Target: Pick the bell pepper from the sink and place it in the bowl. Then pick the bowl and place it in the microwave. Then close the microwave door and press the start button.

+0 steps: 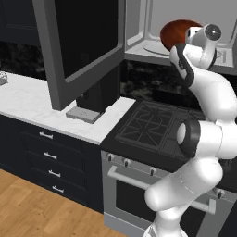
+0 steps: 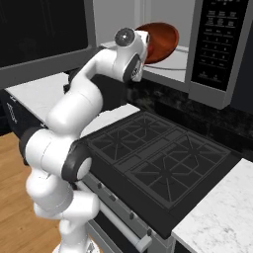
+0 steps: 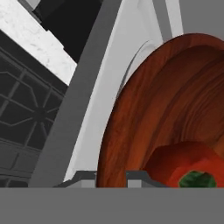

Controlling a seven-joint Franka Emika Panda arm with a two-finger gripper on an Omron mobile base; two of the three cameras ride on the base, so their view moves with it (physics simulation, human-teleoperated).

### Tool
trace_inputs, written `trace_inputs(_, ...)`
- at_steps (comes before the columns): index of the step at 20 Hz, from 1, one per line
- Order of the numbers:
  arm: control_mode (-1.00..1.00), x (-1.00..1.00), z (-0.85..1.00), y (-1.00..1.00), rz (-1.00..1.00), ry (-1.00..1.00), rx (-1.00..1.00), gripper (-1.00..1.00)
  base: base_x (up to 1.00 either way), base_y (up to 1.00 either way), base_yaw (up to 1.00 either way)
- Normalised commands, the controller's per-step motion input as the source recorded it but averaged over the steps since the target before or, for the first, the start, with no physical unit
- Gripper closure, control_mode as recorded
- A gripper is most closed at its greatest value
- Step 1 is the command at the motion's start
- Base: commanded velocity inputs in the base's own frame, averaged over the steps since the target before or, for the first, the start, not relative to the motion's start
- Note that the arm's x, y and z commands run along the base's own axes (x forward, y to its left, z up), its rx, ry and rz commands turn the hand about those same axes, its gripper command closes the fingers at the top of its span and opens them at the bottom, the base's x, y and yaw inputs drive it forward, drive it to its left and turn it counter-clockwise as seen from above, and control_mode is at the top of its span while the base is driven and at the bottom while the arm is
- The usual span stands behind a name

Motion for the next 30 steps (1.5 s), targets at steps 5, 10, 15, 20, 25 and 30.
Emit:
trace_inputs(5, -1.00, 0.38, -0.08, -0.16, 0.05, 0.00, 0.00, 1.00, 0.00, 0.00, 0.00)
trace_inputs(10, -1.00, 0.38, -0.21, 0.00, 0.03, 0.00, 0.00, -1.00, 0.00, 0.00, 0.00)
trace_inputs(15, -1.00, 0.42, -0.11, 0.00, 0.00, -0.12, 0.00, -1.00, 0.00, 0.00, 0.00)
trace_inputs(20, -1.00, -0.03, -0.27, 0.36, 0.00, -0.50, -0.07, -1.00, 0.00, 0.00, 0.00)
trace_inputs(25, -1.00, -0.81, 0.05, 0.51, 0.00, -0.48, 0.00, -1.00, 0.00, 0.00, 0.00)
trace_inputs(30, -1.00, -1.00, 0.82, 0.26, -0.02, -0.13, 0.00, -1.00, 0.00, 0.00, 0.00)
